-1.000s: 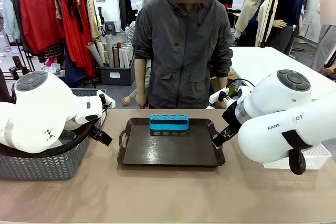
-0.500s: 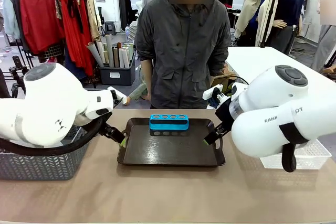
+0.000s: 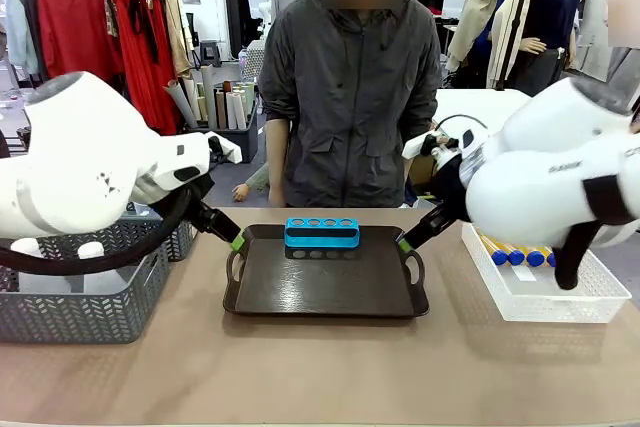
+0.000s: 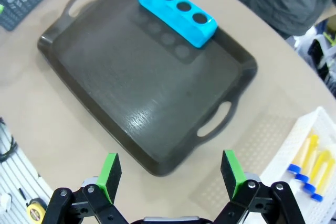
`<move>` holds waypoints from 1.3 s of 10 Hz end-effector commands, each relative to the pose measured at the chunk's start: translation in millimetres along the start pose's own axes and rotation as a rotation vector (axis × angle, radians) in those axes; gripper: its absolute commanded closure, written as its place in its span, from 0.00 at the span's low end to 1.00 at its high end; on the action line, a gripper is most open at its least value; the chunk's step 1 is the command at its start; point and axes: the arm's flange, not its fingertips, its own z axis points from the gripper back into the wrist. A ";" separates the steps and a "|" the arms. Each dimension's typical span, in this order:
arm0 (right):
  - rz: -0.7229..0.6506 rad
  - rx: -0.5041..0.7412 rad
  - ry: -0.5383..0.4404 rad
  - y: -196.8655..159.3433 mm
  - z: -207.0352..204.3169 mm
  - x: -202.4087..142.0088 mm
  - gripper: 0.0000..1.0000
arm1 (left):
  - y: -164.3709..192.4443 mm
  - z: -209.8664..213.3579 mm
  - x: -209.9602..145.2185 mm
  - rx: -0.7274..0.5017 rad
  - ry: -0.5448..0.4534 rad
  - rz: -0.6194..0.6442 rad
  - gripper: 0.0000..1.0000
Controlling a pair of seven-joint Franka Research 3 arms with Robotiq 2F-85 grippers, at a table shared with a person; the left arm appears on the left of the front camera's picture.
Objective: Prepare the laboratory tools.
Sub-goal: Pick up one Large Measuring Cup and place it on the Handle tray.
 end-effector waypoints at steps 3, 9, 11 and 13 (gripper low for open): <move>0.078 0.079 -0.079 -47.1 51.9 4.2 0.00 | 15.1 36.0 15.9 -0.100 -0.076 -0.048 0.00; 0.096 0.156 -0.166 -91.1 97.5 23.5 0.00 | 30.3 90.1 45.5 0.005 -0.132 -0.103 0.00; 0.104 0.159 -0.181 -97.8 108.0 33.1 0.00 | 36.8 100.8 51.8 0.020 -0.146 -0.102 0.00; 0.105 0.169 -0.198 -102.7 115.0 39.4 0.00 | 41.9 107.2 57.6 0.016 -0.163 -0.100 0.00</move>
